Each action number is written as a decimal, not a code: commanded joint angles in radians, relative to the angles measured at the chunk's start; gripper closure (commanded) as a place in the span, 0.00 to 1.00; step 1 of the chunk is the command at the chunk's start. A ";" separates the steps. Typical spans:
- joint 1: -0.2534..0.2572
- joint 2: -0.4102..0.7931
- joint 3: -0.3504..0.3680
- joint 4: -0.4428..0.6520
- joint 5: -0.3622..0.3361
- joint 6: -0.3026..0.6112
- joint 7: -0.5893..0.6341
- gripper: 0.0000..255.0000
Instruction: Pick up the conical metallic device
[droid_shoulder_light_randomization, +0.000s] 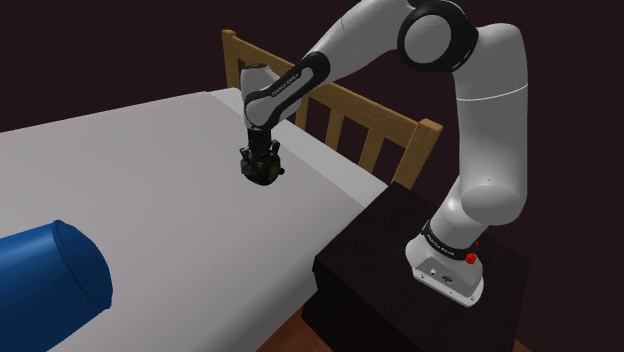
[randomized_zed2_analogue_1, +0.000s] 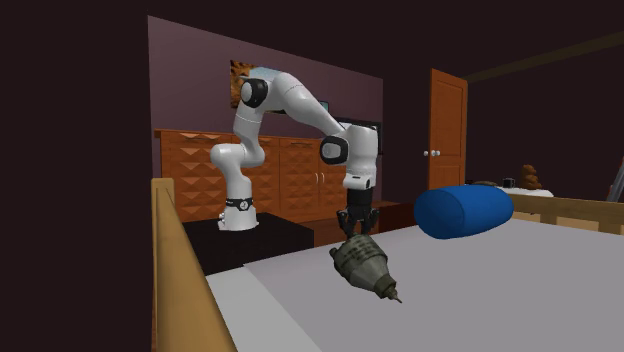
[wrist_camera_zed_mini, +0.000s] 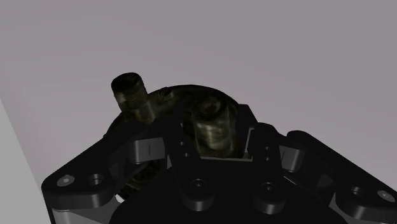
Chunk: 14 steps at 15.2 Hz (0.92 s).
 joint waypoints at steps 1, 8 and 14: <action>0.000 0.001 0.000 0.000 0.000 0.001 0.000 1.00; 0.000 0.001 0.000 0.001 0.000 0.001 0.000 1.00; -0.003 -0.053 0.004 0.006 0.006 -0.058 -0.002 1.00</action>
